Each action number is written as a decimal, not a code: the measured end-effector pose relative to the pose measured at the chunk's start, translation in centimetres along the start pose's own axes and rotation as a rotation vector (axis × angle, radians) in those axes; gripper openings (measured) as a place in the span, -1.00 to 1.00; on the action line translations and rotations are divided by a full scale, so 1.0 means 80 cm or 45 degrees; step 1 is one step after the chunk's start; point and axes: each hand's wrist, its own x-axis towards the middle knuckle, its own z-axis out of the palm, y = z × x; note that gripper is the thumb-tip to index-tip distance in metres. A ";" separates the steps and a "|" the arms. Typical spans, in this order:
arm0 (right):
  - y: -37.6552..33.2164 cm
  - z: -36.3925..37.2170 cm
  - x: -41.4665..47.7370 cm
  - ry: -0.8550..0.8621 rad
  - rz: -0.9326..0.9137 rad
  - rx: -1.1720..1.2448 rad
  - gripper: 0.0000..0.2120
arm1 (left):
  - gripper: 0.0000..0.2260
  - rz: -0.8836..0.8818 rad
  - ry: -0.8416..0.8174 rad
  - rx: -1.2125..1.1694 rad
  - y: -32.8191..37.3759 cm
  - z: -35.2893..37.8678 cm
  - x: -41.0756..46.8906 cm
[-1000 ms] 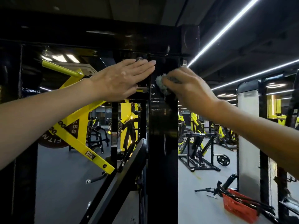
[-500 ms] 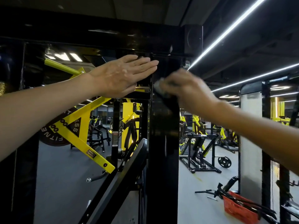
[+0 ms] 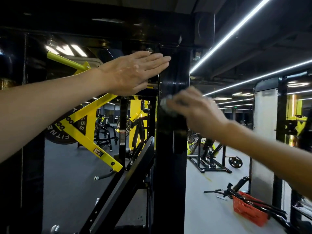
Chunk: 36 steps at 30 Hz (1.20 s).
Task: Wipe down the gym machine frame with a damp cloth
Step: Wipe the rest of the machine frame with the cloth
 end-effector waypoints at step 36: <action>-0.060 0.015 -0.039 0.023 0.351 -0.012 -0.74 | -0.47 0.087 0.011 -0.150 0.077 0.009 -0.009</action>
